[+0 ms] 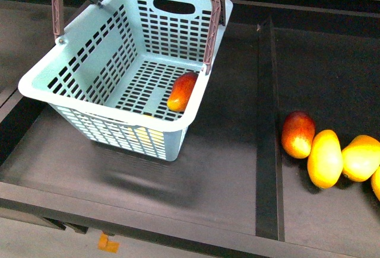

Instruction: Pick lemon and mango into basket

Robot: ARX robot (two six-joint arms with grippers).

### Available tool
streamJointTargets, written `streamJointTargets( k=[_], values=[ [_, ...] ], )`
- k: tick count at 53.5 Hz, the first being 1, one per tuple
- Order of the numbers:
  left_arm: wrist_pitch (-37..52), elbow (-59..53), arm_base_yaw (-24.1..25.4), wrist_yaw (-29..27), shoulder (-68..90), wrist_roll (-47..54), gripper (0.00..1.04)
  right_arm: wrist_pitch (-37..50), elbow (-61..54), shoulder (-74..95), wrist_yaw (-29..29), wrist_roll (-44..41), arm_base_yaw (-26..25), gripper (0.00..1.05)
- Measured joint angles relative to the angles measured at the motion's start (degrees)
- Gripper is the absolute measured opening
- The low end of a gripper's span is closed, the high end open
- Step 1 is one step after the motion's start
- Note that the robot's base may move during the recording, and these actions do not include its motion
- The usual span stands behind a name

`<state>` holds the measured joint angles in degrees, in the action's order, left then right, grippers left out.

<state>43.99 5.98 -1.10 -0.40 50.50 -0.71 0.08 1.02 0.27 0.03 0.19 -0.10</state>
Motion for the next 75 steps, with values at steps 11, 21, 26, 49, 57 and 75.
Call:
streamJointTargets(
  k=[11, 21, 26, 49, 57, 75],
  values=[
    [-1.38, -4.24, 0.85, 0.39, -6.03, 0.07, 0.03, 0.00, 0.00, 0.00, 0.00, 0.00, 0.00, 0.96],
    [-8.20, -5.07, 0.87, 0.39, -13.73, 0.07, 0.03, 0.00, 0.00, 0.00, 0.00, 0.00, 0.00, 0.96],
    [-13.40, -5.09, 0.87, 0.42, -19.30, 0.07, 0.03, 0.00, 0.00, 0.00, 0.00, 0.00, 0.00, 0.96],
    [-29.42, -5.09, 0.87, 0.42, -35.98, 0.07, 0.03, 0.00, 0.00, 0.00, 0.00, 0.00, 0.00, 0.96],
    [-32.13, -5.09, 0.87, 0.42, -38.71, 0.07, 0.03, 0.00, 0.00, 0.00, 0.00, 0.00, 0.00, 0.96],
    [-43.89, -5.09, 0.90, 0.39, -50.14, 0.09, 0.03, 0.00, 0.00, 0.00, 0.00, 0.00, 0.00, 0.96]
  ],
)
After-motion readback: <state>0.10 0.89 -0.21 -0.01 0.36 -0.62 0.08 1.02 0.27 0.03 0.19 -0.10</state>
